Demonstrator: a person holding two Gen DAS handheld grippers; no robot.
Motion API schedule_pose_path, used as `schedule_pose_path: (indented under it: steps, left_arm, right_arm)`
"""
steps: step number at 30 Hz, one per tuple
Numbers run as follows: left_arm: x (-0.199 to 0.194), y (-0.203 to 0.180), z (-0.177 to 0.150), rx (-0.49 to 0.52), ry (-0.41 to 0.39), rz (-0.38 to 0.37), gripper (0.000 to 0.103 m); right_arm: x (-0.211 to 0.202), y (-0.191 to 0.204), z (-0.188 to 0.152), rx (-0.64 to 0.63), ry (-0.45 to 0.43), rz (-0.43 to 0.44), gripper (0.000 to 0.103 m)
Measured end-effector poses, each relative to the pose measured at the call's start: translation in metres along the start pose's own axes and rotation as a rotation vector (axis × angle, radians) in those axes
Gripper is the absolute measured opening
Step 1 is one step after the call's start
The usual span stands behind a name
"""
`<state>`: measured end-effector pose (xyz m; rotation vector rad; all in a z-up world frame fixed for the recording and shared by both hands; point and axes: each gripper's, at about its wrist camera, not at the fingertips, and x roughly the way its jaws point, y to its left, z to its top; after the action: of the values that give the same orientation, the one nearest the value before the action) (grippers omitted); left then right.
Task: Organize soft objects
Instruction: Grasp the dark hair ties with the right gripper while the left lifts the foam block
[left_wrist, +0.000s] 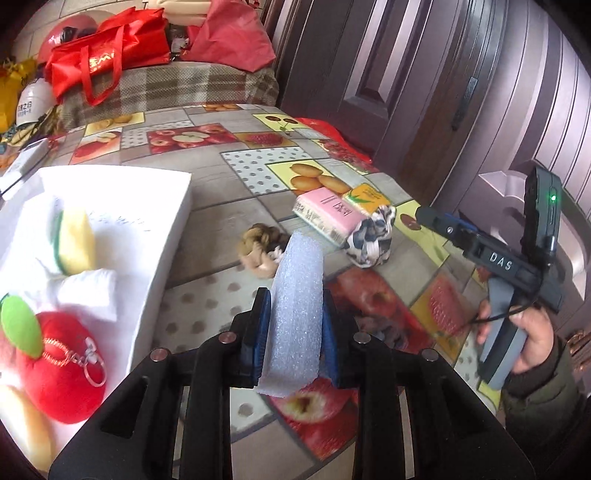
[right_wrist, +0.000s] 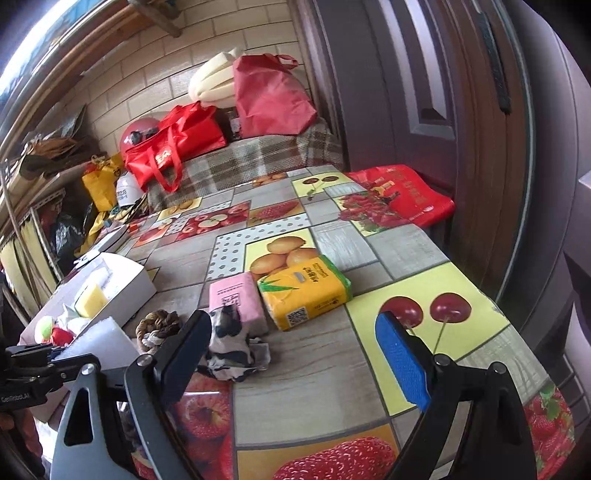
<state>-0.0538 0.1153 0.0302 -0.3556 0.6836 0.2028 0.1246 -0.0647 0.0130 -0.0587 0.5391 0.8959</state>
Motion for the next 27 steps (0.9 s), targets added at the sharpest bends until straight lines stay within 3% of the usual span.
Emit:
schedule_pose_path:
  steps: [4,6,9,12,13,14,15,19,20,24,27]
  left_arm:
    - [0.006,0.007,-0.004,-0.005,0.021,0.006,0.027]
    - [0.014,0.005,-0.005,0.016,0.044,0.015,0.034]
    - [0.031,0.004,-0.011,0.041,0.107,0.039,0.038]
    - [0.025,0.005,-0.012,0.045,0.077,0.04,0.037]
    - [0.023,0.004,-0.012,0.062,0.072,0.058,0.036]
    - [0.022,0.003,-0.014,0.077,0.071,0.071,0.024]
    - [0.019,0.003,-0.015,0.078,0.066,0.069,0.019]
    - [0.002,0.001,-0.019,0.104,0.002,0.076,0.019]
    - [-0.002,0.0,-0.021,0.111,-0.014,0.081,0.019]
    - [-0.03,0.004,-0.03,0.136,-0.112,0.107,0.019]
    - [-0.061,0.006,-0.042,0.169,-0.255,0.149,0.019]
  right_arm:
    - [-0.006,0.007,-0.006,0.003,0.044,0.166,0.091]
    - [-0.01,0.019,-0.011,-0.042,0.098,0.267,0.091]
    - [-0.014,0.045,-0.022,-0.169,0.156,0.32,0.09]
    - [-0.007,0.074,-0.034,-0.307,0.233,0.346,0.089]
    - [-0.003,0.083,-0.037,-0.349,0.255,0.336,0.086]
    - [0.001,0.091,-0.039,-0.388,0.281,0.327,0.076]
    - [0.006,0.098,-0.042,-0.415,0.302,0.32,0.066]
    - [0.026,0.12,-0.053,-0.507,0.393,0.302,0.043]
    - [0.026,0.122,-0.053,-0.522,0.395,0.323,0.03]
    - [0.015,0.127,-0.058,-0.578,0.341,0.296,0.024]
    - [-0.003,0.12,-0.044,-0.476,0.194,0.324,0.024]
